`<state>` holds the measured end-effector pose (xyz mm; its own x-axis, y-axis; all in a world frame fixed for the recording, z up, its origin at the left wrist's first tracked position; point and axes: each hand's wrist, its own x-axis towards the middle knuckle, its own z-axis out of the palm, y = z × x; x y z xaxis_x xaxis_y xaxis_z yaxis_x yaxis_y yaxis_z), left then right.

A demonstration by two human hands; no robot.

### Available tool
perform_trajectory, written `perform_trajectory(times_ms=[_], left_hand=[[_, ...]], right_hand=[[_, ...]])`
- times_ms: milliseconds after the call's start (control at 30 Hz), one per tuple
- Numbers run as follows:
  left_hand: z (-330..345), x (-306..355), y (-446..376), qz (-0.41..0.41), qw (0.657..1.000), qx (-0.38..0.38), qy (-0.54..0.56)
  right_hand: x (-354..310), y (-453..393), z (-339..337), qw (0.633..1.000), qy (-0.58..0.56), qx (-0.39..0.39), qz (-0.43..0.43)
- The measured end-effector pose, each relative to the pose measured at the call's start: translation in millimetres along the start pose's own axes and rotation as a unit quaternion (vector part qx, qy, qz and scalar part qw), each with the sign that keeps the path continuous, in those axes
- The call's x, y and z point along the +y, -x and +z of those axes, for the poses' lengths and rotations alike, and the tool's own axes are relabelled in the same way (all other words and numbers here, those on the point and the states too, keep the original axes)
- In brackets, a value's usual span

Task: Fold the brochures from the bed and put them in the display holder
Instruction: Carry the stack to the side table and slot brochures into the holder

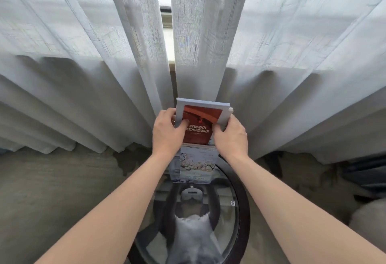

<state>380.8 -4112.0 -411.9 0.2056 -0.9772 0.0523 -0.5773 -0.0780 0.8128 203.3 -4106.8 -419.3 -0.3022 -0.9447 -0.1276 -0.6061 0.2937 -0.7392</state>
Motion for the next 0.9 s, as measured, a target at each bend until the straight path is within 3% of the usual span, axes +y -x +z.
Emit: perform_trajectory(times_ms=[633,900], left_hand=[[19.4,-58.0,14.2,-0.062,0.996,-0.057,-0.042],[34.4,-66.3,17.5,-0.083,0.993,-0.056,-0.062]], right_hand=[[31.0,6.5,37.8,0.994,0.099,-0.042,0.019],[50.6,4.3,47.3,0.996,0.064,-0.054,0.036]])
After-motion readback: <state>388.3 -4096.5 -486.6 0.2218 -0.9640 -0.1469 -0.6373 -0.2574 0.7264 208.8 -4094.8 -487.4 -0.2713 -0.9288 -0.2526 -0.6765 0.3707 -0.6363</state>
